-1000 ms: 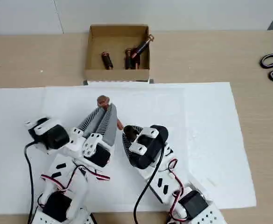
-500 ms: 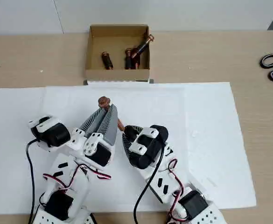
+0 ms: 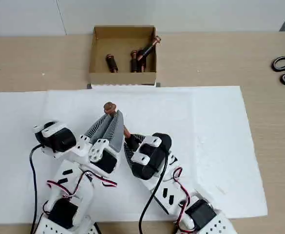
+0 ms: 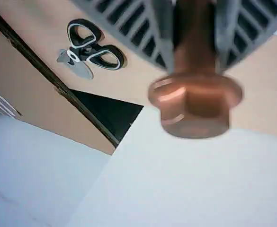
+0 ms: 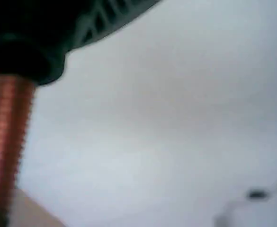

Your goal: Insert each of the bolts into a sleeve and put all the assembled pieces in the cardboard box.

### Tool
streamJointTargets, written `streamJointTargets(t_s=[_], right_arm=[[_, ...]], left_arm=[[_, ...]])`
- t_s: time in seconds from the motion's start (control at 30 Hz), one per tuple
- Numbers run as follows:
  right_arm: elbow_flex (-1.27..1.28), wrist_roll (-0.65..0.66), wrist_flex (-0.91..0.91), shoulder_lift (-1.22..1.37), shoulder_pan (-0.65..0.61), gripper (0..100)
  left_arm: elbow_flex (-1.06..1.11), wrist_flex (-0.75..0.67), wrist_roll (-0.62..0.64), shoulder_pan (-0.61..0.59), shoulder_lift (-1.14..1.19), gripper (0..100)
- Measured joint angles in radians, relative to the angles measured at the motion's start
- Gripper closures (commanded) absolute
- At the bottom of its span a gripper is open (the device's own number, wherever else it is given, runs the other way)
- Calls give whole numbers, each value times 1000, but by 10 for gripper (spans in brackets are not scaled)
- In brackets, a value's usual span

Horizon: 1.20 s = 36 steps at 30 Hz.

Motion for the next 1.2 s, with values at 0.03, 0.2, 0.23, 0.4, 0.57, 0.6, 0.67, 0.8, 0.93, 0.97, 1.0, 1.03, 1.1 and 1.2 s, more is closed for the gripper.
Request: streamJointTargets(t_s=[0.03, 0.2, 0.23, 0.4, 0.57, 0.6, 0.67, 0.8, 0.93, 0.97, 1.0, 1.03, 1.1, 1.2], right_arm=[[0, 0, 0, 0, 0, 996], [0, -2, 0, 0, 2, 996], [0, -2, 0, 0, 2, 996], [0, -2, 2, 2, 2, 996], [0, -2, 2, 2, 2, 996], [0, -2, 2, 2, 2, 996], [0, -2, 2, 3, 2, 996], [0, -3, 0, 2, 5, 996], [0, -3, 0, -2, 6, 996], [0, -3, 0, -2, 6, 996], [0, -3, 0, -2, 6, 996], [0, -5, 0, -2, 6, 996], [0, -5, 0, -2, 6, 996], [0, -5, 0, 0, 6, 996]], left_arm=[[0, 2, 0, 15, 0, 993], [-3, 64, -2, 68, 0, 993], [-3, 68, -2, 68, 0, 993], [-6, 100, -18, 72, -2, 993], [-8, 115, -21, 77, -3, 993], [-8, 115, -21, 77, -3, 993], [-8, 118, -21, 83, -3, 993], [-5, 172, -60, 147, -2, 993], [-5, 215, -89, 181, 0, 993], [-5, 216, -100, 181, 0, 993], [-5, 216, -112, 181, 0, 993], [-5, 216, -124, 184, 0, 993], [-5, 224, -135, 187, 0, 993], [-8, 269, -140, 187, -2, 993]])
